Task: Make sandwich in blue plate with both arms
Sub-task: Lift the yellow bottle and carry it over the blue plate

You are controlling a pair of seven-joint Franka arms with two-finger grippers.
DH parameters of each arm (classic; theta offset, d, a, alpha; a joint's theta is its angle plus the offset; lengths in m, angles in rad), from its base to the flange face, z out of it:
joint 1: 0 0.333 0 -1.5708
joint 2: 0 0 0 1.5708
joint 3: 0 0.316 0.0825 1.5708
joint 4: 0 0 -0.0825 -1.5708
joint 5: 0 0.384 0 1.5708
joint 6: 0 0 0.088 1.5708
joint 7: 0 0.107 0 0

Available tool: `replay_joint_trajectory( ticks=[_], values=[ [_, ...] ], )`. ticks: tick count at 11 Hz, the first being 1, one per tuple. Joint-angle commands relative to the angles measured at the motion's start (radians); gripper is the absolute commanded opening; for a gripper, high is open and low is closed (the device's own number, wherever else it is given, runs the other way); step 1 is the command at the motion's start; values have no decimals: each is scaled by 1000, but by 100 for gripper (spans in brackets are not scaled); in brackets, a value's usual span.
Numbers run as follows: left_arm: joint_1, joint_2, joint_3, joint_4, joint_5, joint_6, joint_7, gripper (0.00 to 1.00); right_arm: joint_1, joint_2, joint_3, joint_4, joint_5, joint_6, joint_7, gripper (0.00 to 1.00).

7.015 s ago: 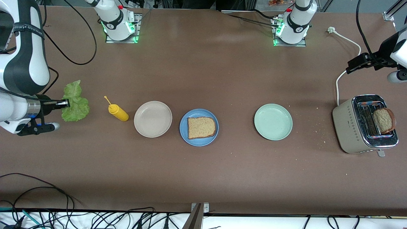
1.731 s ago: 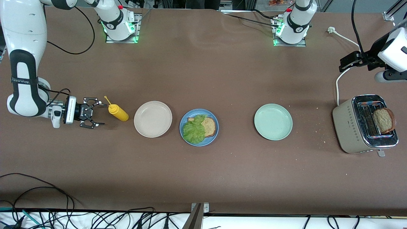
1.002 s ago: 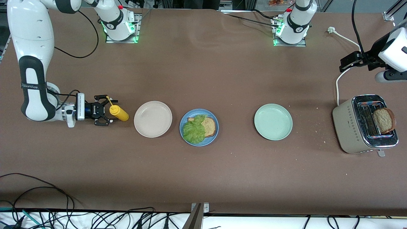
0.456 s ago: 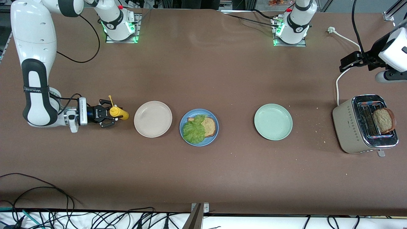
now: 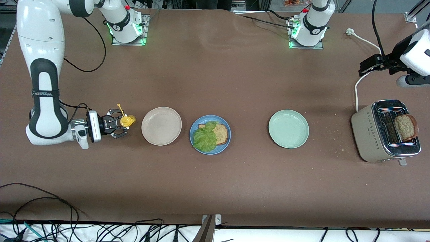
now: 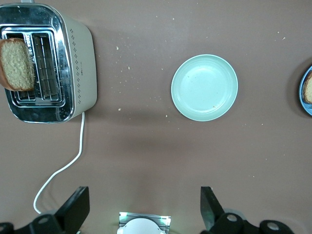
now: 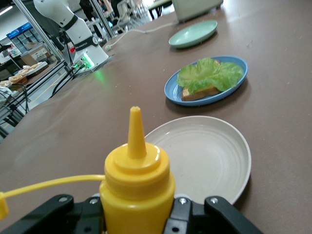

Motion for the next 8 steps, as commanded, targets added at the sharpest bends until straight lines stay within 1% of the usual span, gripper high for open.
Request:
replay_joint_trajectory(
  ticks=[1,2,4,6,7,8],
  values=[
    [2,3,-1,16,28,-10,24,100,90,6,-2,188,-167,-3,328,0],
    [4,3,-3,16,28,-11,24,100,125,8,-1,230,-218,31,387,0],
    [4,3,-1,16,28,-10,24,100,221,6,-7,277,-293,117,499,0],
    [4,3,-3,16,28,-10,24,100,339,6,-5,343,-458,224,656,0],
    [4,3,-3,16,28,-10,24,100,392,6,-7,350,-533,267,718,0],
    [4,3,-3,16,28,-10,24,100,430,6,-7,350,-584,299,744,0]
  ],
)
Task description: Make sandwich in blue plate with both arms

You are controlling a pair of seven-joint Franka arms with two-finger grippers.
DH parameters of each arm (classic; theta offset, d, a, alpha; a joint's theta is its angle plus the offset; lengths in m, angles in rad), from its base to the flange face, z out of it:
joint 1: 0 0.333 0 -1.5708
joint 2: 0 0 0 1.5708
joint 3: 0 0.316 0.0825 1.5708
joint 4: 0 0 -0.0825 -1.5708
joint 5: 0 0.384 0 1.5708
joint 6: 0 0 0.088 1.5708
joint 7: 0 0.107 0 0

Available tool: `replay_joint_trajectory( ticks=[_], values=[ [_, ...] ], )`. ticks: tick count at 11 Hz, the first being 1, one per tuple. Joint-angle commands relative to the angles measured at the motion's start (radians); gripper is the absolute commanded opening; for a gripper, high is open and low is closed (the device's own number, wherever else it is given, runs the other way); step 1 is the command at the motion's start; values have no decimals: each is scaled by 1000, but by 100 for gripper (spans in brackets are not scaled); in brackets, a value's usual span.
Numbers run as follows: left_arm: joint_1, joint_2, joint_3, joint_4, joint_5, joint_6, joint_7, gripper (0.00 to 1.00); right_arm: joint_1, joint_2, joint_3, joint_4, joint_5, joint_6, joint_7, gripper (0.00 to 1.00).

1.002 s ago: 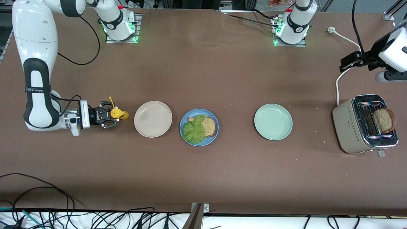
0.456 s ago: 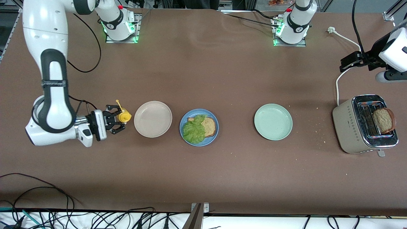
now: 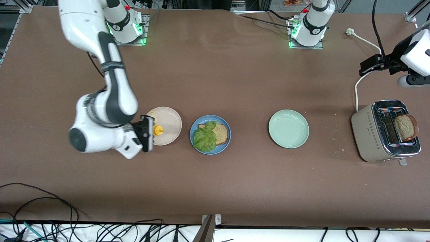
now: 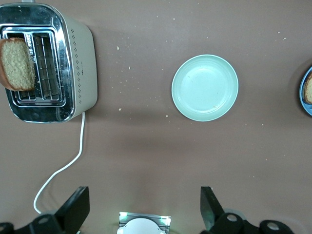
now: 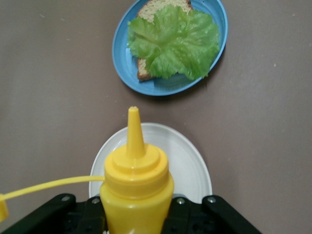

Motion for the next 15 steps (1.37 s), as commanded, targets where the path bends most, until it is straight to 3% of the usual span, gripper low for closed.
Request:
replay_joint_trajectory(
  ticks=[1,5,8,15],
  values=[
    [3,3,-3,16,28,-10,24,100,125,8,-17,35,-188,73,120,0],
    [1,3,-3,16,28,-11,22,100,294,11,-11,53,-591,120,339,0],
    [3,3,-3,17,27,-10,24,100,408,17,-9,52,-834,105,514,0],
    [3,3,-3,16,28,-10,24,100,422,28,-12,52,-884,96,548,0]
  ],
)
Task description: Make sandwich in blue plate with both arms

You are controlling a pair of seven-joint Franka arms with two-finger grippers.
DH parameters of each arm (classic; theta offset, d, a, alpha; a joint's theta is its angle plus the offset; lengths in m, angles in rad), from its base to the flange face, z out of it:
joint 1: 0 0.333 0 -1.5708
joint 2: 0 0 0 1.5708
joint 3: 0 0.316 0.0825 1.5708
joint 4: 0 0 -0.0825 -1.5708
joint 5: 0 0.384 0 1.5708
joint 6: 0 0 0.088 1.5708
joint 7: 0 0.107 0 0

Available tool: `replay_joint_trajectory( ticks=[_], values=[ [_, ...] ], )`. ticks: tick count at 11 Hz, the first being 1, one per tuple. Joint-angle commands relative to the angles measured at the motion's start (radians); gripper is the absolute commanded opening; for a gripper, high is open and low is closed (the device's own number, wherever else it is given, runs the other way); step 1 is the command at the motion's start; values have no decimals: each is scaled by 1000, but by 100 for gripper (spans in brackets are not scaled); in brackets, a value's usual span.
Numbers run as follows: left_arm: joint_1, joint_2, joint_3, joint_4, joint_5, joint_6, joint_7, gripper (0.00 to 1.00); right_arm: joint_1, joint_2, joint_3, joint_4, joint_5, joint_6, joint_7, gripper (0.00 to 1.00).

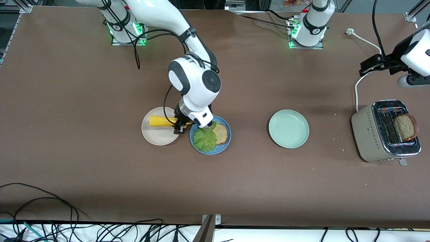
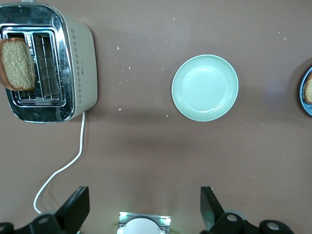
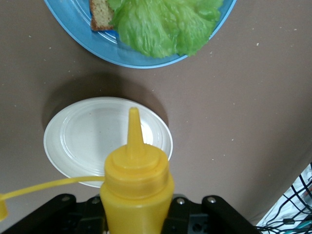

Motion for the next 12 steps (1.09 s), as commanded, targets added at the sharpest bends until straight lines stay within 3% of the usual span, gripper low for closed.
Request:
replay_joint_trajectory(
  ticks=[1,4,8,12],
  values=[
    [2,2,-3,17,27,-10,24,100,-3,-13,-5,22,9,-42,-10,0],
    [2,2,-3,17,27,-10,24,100,-35,-69,-19,22,117,-90,-108,0],
    [1,7,-2,16,28,-8,24,100,-215,-148,-17,21,431,-175,-255,0],
    [40,58,18,16,28,51,25,100,-473,-154,-10,18,760,-252,-575,0]
  ],
)
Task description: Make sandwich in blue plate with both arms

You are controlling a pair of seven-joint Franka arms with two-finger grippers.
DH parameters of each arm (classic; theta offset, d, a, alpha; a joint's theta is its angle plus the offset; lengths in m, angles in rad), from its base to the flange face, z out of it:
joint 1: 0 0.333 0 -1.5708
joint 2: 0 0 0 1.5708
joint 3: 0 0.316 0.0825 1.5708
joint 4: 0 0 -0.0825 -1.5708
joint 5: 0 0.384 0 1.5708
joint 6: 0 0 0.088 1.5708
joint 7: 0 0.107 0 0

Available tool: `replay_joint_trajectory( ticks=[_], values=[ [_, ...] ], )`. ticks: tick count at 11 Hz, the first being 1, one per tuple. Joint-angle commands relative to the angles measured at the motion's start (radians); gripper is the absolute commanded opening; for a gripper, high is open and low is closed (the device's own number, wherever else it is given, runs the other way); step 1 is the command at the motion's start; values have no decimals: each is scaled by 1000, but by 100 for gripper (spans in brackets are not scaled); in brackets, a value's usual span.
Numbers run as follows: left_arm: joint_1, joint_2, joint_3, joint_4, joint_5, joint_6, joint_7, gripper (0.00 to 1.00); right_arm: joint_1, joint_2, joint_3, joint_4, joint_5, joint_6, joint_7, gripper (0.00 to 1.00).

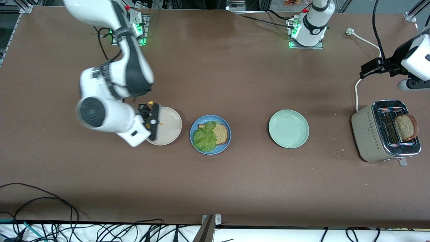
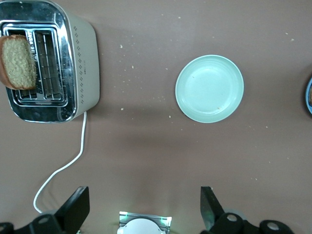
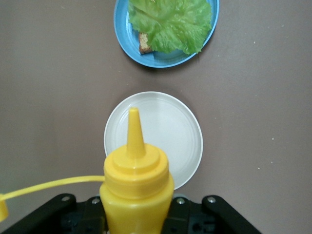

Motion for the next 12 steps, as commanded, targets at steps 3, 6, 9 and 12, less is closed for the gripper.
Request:
replay_joint_trajectory(
  ticks=[3,6,9,12],
  values=[
    [132,63,4,17,23,144,30,100,-282,-4,30,-15,301,-184,-405,0],
    [196,101,4,17,26,247,173,100,-397,12,32,-61,459,-281,-662,0],
    [265,187,6,17,31,251,244,100,-486,94,32,-113,568,-372,-920,0],
    [335,270,7,17,29,298,330,100,-520,159,32,-211,623,-372,-1181,0]
  ],
)
